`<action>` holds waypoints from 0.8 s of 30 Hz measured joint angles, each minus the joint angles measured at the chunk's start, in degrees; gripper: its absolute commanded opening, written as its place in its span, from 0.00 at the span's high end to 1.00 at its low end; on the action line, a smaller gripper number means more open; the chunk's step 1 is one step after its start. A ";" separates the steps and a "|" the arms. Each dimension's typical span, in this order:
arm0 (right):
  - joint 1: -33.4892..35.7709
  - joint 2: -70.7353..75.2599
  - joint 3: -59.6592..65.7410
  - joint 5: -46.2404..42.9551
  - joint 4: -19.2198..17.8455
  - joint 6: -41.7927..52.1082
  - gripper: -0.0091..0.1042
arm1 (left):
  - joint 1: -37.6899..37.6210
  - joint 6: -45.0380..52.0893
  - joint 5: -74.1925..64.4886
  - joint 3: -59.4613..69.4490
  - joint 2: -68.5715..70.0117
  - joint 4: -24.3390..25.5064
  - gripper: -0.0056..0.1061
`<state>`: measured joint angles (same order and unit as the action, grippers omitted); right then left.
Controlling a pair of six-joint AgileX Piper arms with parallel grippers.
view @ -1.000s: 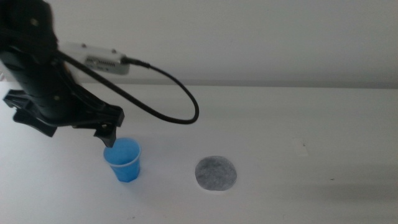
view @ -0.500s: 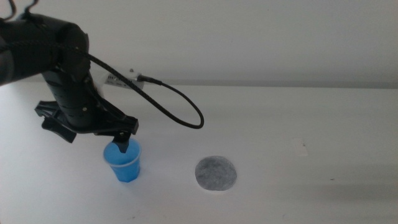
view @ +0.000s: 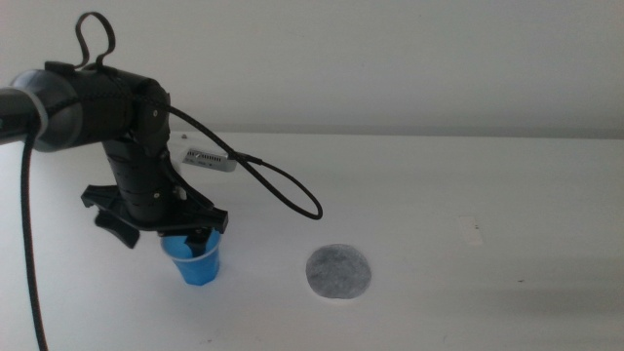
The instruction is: Place an empty cup on a cup mat.
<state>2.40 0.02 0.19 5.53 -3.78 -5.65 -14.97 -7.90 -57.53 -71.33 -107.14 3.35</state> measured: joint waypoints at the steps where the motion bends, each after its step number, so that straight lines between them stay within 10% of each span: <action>1: 0.00 0.00 0.00 0.00 0.00 0.00 0.93 | 0.00 0.00 0.13 0.00 -0.13 -0.13 0.45; 5: 0.00 0.00 0.00 0.00 0.00 0.00 0.93 | 0.00 -0.11 0.00 0.00 -0.26 -2.19 0.97; 24: 0.00 0.00 0.00 0.00 0.00 0.00 0.93 | -16.10 -14.46 -11.71 -19.52 1.53 -3.66 0.97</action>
<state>2.40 0.02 0.19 5.53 -3.78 -5.65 -31.06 -22.36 -69.24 -90.85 -105.61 -0.31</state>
